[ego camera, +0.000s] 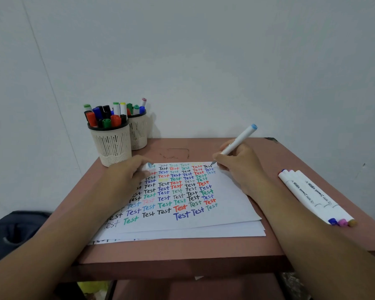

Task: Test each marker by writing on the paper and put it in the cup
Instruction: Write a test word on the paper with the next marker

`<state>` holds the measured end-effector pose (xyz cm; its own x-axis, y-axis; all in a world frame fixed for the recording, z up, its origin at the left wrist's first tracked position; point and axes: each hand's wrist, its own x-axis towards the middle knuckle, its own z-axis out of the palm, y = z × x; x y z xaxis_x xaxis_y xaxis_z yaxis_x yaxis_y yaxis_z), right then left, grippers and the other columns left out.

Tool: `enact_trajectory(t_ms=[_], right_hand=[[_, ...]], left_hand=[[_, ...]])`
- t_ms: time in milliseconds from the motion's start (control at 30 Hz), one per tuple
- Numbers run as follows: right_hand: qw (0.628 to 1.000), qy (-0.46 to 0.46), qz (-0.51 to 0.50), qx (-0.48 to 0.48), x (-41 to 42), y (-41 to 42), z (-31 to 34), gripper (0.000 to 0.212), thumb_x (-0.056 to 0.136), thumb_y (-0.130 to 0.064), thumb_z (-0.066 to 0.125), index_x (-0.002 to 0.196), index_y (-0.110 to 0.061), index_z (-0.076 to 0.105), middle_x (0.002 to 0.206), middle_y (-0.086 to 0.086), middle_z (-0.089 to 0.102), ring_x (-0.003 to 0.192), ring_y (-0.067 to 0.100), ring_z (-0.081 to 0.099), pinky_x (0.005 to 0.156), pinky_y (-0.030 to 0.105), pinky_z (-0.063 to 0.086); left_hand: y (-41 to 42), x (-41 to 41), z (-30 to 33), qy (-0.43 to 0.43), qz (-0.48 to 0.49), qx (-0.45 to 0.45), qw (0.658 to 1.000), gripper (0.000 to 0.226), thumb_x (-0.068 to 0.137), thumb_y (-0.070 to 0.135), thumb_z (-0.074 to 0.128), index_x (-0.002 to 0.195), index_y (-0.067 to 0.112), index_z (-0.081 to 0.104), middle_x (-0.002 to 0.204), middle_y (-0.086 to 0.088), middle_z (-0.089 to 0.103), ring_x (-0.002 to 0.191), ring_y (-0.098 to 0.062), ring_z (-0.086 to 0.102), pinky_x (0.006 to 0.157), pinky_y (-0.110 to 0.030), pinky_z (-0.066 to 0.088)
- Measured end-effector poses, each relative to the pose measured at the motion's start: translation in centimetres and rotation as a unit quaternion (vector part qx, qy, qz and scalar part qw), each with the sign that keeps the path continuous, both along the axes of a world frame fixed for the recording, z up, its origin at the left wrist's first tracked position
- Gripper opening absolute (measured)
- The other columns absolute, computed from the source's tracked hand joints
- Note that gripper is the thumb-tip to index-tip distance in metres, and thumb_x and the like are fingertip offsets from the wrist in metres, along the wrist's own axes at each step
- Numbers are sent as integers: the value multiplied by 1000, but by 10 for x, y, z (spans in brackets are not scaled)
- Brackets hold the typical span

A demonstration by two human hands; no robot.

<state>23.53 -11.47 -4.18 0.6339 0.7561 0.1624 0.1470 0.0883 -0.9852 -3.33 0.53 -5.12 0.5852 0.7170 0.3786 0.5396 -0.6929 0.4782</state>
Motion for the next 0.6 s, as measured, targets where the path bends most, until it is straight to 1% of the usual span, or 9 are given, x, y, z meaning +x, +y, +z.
enact_trajectory(t_ms=[67, 133, 200, 267, 333, 367, 433, 500, 600], right_hand=[[1000, 8, 12, 22, -3, 0, 1, 22, 84, 1, 80, 92, -13, 64, 85, 7, 71, 80, 19, 70, 79, 33, 60], [998, 24, 34, 45, -7, -2, 2, 20, 84, 4, 79, 90, -11, 67, 86, 9, 72, 89, 24, 75, 87, 36, 61], [992, 71, 76, 69, -13, -5, 6, 13, 90, 7, 70, 91, -6, 69, 92, 17, 73, 97, 30, 75, 93, 39, 61], [983, 105, 125, 88, -23, -10, 11, 12, 95, 8, 62, 94, -1, 70, 99, 24, 74, 100, 34, 74, 90, 36, 62], [982, 75, 154, 84, -33, -13, 14, 15, 94, 8, 63, 99, -3, 71, 97, 24, 75, 89, 30, 74, 84, 34, 64], [983, 51, 158, 80, -38, -13, 15, 19, 92, 10, 65, 101, -6, 70, 95, 27, 74, 85, 30, 73, 83, 36, 64], [983, 33, 160, 83, -45, -12, 15, 26, 87, 16, 69, 97, -8, 68, 97, 35, 70, 83, 34, 72, 81, 38, 64], [979, 52, 177, 88, -48, -12, 15, 22, 86, 17, 68, 92, -4, 66, 101, 36, 69, 87, 35, 73, 82, 36, 64], [966, 82, 230, 81, -49, -17, 17, 13, 94, 14, 57, 97, 6, 66, 107, 28, 73, 100, 34, 75, 85, 33, 63]], left_hand=[[-5, 0, 5, 12, -7, 14, 1000, 5, 100, 33, 58, 98, 32, 63, 86, 18, 63, 80, 5, 55, 61, -14, 37], [-6, 0, 7, 34, -15, 34, 999, 19, 100, 35, 57, 90, 20, 64, 82, 9, 64, 78, -3, 56, 63, -17, 40], [-5, 0, 7, 37, -27, 39, 998, 27, 100, 37, 56, 81, 18, 58, 77, 8, 60, 74, -4, 54, 59, -19, 36], [-2, -1, 6, 31, -43, 35, 998, 27, 100, 36, 56, 78, 21, 55, 74, 10, 58, 71, -3, 53, 58, -20, 34], [2, -1, 3, 28, -55, 34, 997, 26, 100, 35, 57, 81, 17, 59, 75, 5, 60, 72, -8, 54, 64, -29, 43], [2, -1, 2, 28, -60, 32, 997, 27, 100, 35, 57, 82, 15, 59, 75, 3, 60, 72, -10, 54, 67, -33, 44], [4, -1, 1, 20, -74, 36, 996, 28, 100, 34, 58, 79, 15, 57, 72, 1, 57, 70, -15, 53, 67, -39, 45], [4, -2, 1, 15, -85, 46, 995, 26, 99, 32, 59, 79, 16, 58, 71, 3, 56, 70, -14, 52, 66, -39, 44], [4, -2, 1, 7, -99, 65, 993, 22, 100, 31, 59, 85, 15, 63, 74, 4, 59, 72, -11, 52, 66, -34, 44]])
